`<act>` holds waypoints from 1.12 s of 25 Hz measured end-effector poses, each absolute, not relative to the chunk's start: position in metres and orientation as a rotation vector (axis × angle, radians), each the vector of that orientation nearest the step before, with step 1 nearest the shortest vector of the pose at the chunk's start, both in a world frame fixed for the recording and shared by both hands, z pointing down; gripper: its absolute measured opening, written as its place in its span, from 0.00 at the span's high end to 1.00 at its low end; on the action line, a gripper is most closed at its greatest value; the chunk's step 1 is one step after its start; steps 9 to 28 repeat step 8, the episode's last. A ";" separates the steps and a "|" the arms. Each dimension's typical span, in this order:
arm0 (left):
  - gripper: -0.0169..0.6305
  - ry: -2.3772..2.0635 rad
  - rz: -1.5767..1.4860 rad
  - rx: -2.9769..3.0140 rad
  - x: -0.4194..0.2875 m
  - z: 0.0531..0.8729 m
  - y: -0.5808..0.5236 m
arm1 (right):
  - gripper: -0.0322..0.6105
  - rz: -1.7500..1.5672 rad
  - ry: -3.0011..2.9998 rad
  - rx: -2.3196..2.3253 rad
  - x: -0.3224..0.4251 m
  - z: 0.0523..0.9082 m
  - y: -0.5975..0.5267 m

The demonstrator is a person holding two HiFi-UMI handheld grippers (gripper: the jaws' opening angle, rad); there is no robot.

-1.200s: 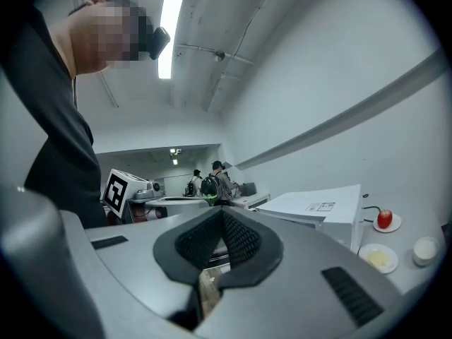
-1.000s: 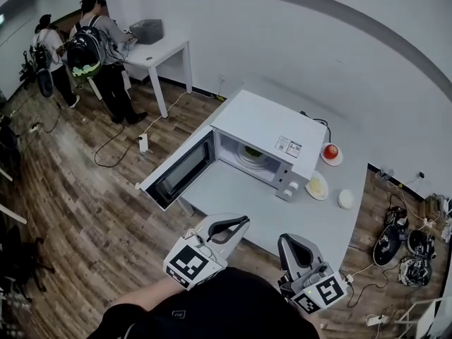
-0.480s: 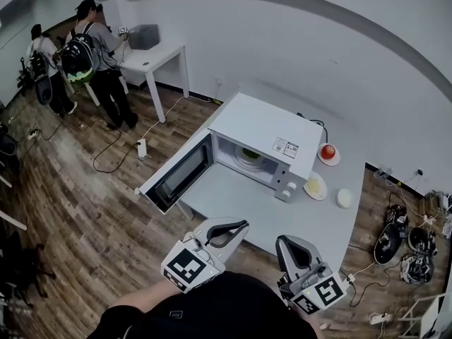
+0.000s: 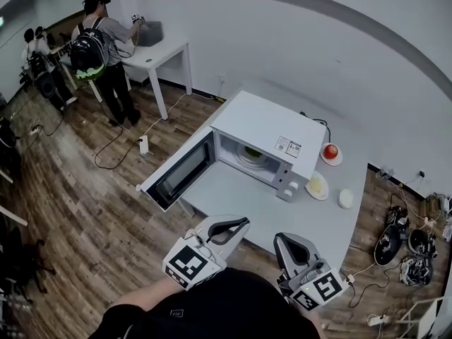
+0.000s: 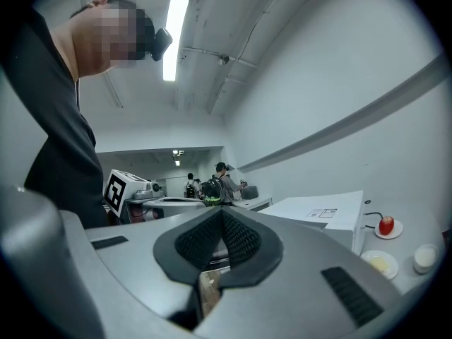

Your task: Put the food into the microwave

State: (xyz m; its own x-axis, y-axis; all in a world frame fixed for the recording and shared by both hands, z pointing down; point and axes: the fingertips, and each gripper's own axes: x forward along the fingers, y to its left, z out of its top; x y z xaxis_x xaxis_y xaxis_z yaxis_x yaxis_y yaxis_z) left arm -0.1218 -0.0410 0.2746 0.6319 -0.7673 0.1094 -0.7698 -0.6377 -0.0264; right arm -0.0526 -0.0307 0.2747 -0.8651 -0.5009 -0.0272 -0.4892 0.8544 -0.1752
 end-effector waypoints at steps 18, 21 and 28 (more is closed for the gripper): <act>0.94 -1.329 0.137 2.834 -0.121 0.268 -0.046 | 0.93 -0.187 2.985 -0.781 -0.055 0.267 -0.036; 0.94 -1.329 0.137 2.834 -0.121 0.268 -0.046 | 0.93 -0.187 2.985 -0.781 -0.055 0.267 -0.036; 0.94 -1.329 0.137 2.834 -0.121 0.268 -0.046 | 0.93 -0.187 2.985 -0.781 -0.055 0.267 -0.036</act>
